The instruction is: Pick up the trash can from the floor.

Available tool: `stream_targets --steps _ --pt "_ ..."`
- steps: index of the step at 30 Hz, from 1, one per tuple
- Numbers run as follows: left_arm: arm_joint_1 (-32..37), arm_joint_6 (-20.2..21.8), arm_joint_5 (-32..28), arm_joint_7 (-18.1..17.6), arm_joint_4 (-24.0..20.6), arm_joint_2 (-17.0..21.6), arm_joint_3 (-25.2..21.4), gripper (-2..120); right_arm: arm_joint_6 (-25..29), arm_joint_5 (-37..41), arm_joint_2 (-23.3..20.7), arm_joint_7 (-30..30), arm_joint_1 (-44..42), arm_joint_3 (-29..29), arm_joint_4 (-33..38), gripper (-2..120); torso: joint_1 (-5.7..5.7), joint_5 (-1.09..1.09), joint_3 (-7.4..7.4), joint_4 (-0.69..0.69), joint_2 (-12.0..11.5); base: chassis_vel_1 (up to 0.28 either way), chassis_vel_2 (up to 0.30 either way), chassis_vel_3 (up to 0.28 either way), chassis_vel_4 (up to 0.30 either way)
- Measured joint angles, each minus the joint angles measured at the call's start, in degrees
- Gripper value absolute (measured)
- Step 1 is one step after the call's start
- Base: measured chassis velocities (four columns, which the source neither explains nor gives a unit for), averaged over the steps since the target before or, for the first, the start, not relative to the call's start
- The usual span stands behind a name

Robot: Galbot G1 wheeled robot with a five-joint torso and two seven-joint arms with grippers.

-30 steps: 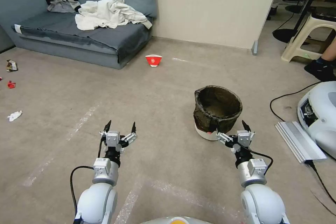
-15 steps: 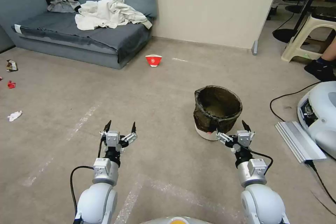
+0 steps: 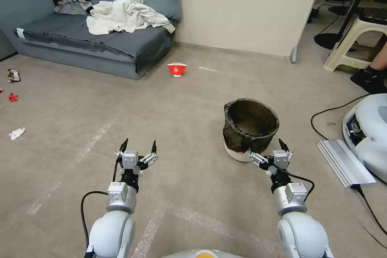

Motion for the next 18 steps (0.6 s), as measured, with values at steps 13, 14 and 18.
stream_targets --steps 13,14,18 --pt "9.6 1.8 -6.2 -0.7 -16.4 1.5 -7.1 100 -7.9 1.6 2.0 4.0 -6.9 -1.2 17.2 100 0.00 0.00 0.00 0.00 0.0 0.000 0.000 0.000 0.000" --pt "10.8 2.0 -6.9 -0.8 -18.5 1.7 -8.1 100 -9.0 1.9 2.3 4.6 -7.9 -1.4 19.7 100 0.00 0.02 -0.01 0.01 0.0 0.000 0.000 0.000 0.000" --pt "13.5 2.9 -8.4 -1.0 -22.2 2.2 -9.9 100 -12.5 3.8 1.8 5.9 -9.6 -1.7 24.0 100 0.00 -0.04 -0.01 -0.02 0.0 0.000 0.000 0.000 0.000"
